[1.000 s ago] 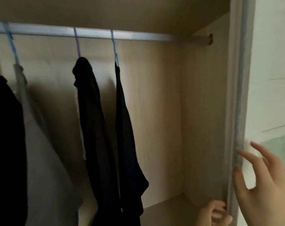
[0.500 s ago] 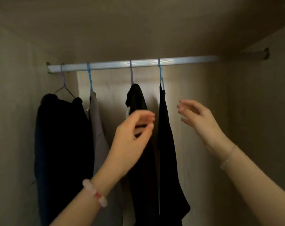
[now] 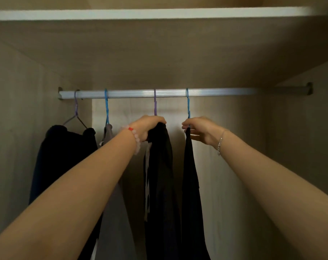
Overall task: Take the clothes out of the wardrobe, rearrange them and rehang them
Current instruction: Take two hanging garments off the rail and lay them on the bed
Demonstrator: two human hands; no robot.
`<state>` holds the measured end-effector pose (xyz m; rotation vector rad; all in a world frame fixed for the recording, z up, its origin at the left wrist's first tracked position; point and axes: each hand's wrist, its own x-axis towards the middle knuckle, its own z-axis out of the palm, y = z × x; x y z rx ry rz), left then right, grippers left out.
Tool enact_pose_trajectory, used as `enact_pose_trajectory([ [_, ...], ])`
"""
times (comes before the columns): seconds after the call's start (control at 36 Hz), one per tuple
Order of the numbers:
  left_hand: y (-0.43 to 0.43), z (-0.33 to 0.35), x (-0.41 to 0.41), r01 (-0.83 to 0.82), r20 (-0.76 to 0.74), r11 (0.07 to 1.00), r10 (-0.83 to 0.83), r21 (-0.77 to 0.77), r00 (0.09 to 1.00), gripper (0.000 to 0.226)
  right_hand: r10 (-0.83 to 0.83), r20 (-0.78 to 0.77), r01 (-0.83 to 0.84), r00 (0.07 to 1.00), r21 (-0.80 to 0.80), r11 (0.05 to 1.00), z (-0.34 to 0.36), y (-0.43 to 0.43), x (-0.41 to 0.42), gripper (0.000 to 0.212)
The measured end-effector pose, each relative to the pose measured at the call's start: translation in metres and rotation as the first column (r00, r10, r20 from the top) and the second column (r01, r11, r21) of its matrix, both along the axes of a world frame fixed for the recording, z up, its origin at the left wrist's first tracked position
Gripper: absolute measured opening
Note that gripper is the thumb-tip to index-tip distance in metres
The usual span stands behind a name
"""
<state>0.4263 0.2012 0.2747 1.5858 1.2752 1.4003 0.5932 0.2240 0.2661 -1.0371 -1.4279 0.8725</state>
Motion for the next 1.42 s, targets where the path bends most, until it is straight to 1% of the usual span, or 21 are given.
enact_pose_trajectory([
  [0.03, 0.003, -0.002, -0.001, 0.016, 0.040, 1.000, -0.016, -0.005, 0.999, 0.045, 0.006, -0.001, -0.006, 1.000, -0.006, 1.000, -0.001, 0.002, 0.000, 0.013],
  [0.06, 0.005, -0.003, -0.001, 0.023, 0.063, 1.000, -0.022, -0.007, 0.998, 0.043, 0.011, -0.010, -0.011, 1.000, -0.001, 1.000, -0.002, 0.003, 0.000, 0.013],
  [0.14, 0.007, -0.004, -0.004, 0.022, 0.117, 1.000, -0.022, -0.003, 0.993, 0.030, 0.006, -0.058, -0.003, 0.998, 0.054, 0.999, -0.001, 0.009, 0.001, 0.027],
  [0.22, 0.012, 0.001, -0.012, 0.012, 0.159, 0.999, -0.005, -0.043, 0.987, 0.029, 0.008, -0.057, -0.002, 0.998, 0.104, 0.995, -0.001, 0.011, 0.002, 0.026],
  [0.31, 0.018, 0.007, -0.017, -0.030, 0.131, 0.998, 0.038, -0.059, 0.991, 0.027, 0.032, -0.051, -0.026, 0.998, 0.116, 0.993, 0.000, 0.009, 0.005, 0.021],
  [0.39, 0.025, 0.010, -0.018, -0.076, 0.091, 0.995, 0.081, -0.057, 0.993, 0.039, 0.082, -0.129, -0.066, 0.988, 0.120, 0.991, 0.003, 0.004, 0.009, 0.013],
  [0.47, 0.030, 0.013, -0.018, -0.108, 0.043, 0.993, 0.110, -0.048, 0.993, 0.043, 0.087, -0.134, -0.070, 0.987, 0.127, 0.989, 0.008, -0.002, 0.013, 0.014],
  [0.56, 0.028, 0.018, -0.020, -0.105, 0.013, 0.994, 0.105, -0.020, 0.994, 0.038, 0.083, -0.153, -0.059, 0.985, 0.157, 0.986, 0.019, -0.007, 0.018, 0.014],
  [0.64, 0.025, 0.027, -0.026, -0.078, -0.023, 0.997, 0.079, 0.015, 0.997, 0.025, 0.095, -0.186, -0.054, 0.978, 0.213, 0.975, 0.035, -0.019, 0.021, 0.019],
  [0.72, 0.019, 0.038, -0.032, -0.041, -0.049, 0.997, 0.044, 0.064, 0.998, 0.032, 0.128, -0.194, -0.083, 0.973, 0.226, 0.971, 0.044, -0.032, 0.023, 0.022],
  [0.86, 0.012, 0.045, -0.053, -0.005, -0.055, 0.999, 0.008, 0.052, 0.998, 0.049, 0.099, -0.119, -0.076, 0.988, 0.185, 0.980, 0.026, -0.048, 0.028, 0.024],
  [0.92, 0.008, 0.046, -0.055, 0.010, -0.059, 0.998, -0.006, 0.061, 0.998, 0.046, 0.097, -0.120, -0.075, 0.988, 0.177, 0.981, 0.014, -0.056, 0.031, 0.023],
  [1.0, -0.006, 0.042, -0.050, 0.062, -0.053, 0.994, -0.057, 0.087, 0.997, 0.028, 0.106, -0.128, -0.084, 0.986, 0.166, 0.983, -0.009, -0.068, 0.037, 0.022],
  [1.08, -0.023, 0.026, -0.050, 0.126, -0.030, 0.990, -0.124, 0.061, 0.992, 0.024, 0.143, -0.186, -0.117, 0.972, 0.143, 0.983, -0.039, -0.085, 0.044, 0.014],
  [1.14, -0.034, 0.008, -0.050, 0.172, 0.006, 0.982, -0.173, 0.078, 0.985, 0.033, 0.150, -0.230, -0.123, 0.961, 0.129, 0.984, -0.061, -0.095, 0.049, 0.016],
  [1.19, -0.046, -0.014, -0.047, 0.190, 0.002, 0.976, -0.191, 0.104, 0.982, 0.037, 0.140, -0.250, -0.114, 0.958, 0.116, 0.987, -0.084, -0.105, 0.054, 0.017],
  [1.25, -0.059, -0.041, -0.043, 0.201, 0.020, 0.970, -0.205, 0.136, 0.978, 0.033, 0.138, -0.263, -0.118, 0.955, 0.091, 0.989, -0.109, -0.115, 0.058, 0.018],
  [1.31, -0.071, -0.073, -0.043, 0.222, 0.061, 0.964, -0.233, 0.146, 0.971, 0.028, 0.137, -0.264, -0.129, 0.955, 0.050, 0.990, -0.137, -0.125, 0.062, 0.034],
  [1.33, -0.076, -0.090, -0.043, 0.236, 0.065, 0.960, -0.248, 0.148, 0.967, 0.025, 0.126, -0.243, -0.122, 0.962, 0.030, 0.992, -0.152, -0.130, 0.065, 0.034],
  [1.36, -0.082, -0.108, -0.043, 0.256, 0.066, 0.955, -0.268, 0.149, 0.961, 0.026, 0.113, -0.230, -0.114, 0.967, 0.008, 0.993, -0.166, -0.137, 0.068, 0.028],
  [1.42, -0.092, -0.142, -0.045, 0.291, 0.092, 0.945, -0.306, 0.148, 0.948, 0.037, 0.096, -0.229, -0.107, 0.969, -0.033, 0.994, -0.190, -0.149, 0.075, 0.025],
])
